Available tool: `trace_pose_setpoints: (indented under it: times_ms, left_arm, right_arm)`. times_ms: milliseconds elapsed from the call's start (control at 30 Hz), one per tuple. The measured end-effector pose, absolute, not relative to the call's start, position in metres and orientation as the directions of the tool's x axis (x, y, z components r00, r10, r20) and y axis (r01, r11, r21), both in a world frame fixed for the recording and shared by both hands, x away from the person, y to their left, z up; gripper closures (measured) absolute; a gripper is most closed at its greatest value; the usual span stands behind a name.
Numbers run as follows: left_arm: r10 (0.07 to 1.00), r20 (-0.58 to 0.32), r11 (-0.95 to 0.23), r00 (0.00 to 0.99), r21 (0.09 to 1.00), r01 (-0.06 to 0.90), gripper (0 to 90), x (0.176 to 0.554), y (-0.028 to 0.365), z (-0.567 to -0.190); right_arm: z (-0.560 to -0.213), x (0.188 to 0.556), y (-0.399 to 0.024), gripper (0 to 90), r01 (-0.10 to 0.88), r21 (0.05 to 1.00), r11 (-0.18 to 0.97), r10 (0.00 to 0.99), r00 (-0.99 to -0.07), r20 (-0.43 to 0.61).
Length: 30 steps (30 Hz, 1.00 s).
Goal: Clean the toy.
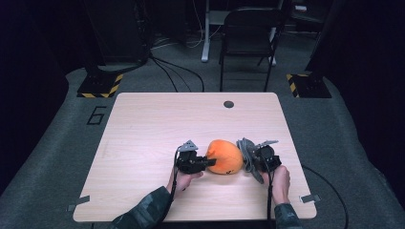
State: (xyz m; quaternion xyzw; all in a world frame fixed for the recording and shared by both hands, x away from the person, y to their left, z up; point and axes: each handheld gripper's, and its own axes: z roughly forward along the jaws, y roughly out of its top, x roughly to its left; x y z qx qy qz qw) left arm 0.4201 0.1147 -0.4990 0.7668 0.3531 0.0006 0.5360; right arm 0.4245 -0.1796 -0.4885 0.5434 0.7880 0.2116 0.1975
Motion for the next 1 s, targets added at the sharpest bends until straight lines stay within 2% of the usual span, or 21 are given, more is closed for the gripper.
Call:
trace_pose_setpoints:
  times_ms: [100,167,233,300,400,600,900,1000]
  left_arm:
    - [0.543,-0.378,-0.173,0.75,0.823,0.54,75.5,0.42,0.115,-0.499]
    - [0.544,-0.38,-0.169,0.748,0.824,0.541,75.5,0.421,0.115,-0.499]
    - [0.545,-0.376,-0.171,0.749,0.825,0.539,75.5,0.421,0.114,-0.499]
    - [0.542,-0.37,-0.178,0.754,0.827,0.534,75.4,0.421,0.115,-0.499]
    - [0.541,-0.372,-0.175,0.754,0.827,0.534,75.0,0.422,0.115,-0.499]
    - [0.543,-0.34,-0.197,0.768,0.837,0.51,70.9,0.422,0.113,-0.497]
    - [0.476,-0.328,-0.228,0.816,0.85,0.475,48.7,0.432,0.121,-0.494]
    - [0.474,-0.284,-0.253,0.833,0.863,0.438,41.5,0.432,0.123,-0.492]
  right_arm:
    - [-0.463,0.417,-0.176,77.5,0.734,0.601,0.315,0.941,-0.324,-0.097]
    - [-0.436,0.407,-0.17,77.6,0.674,0.673,0.305,0.939,-0.331,-0.094]
    - [-0.41,0.392,-0.157,77.6,0.608,0.728,0.317,0.921,-0.379,-0.084]
    - [-0.401,0.384,-0.139,77.6,0.563,0.748,0.351,0.896,-0.435,-0.092]
    - [-0.411,0.386,-0.114,77.6,0.572,0.711,0.409,0.864,-0.493,-0.101]
    - [-0.433,0.393,-0.105,78.3,0.584,0.676,0.45,0.863,-0.479,-0.16]
    - [-0.441,0.397,-0.112,78.6,0.579,0.684,0.443,0.862,-0.484,-0.149]
    - [-0.442,0.398,-0.115,78.6,0.591,0.678,0.436,0.868,-0.475,-0.145]
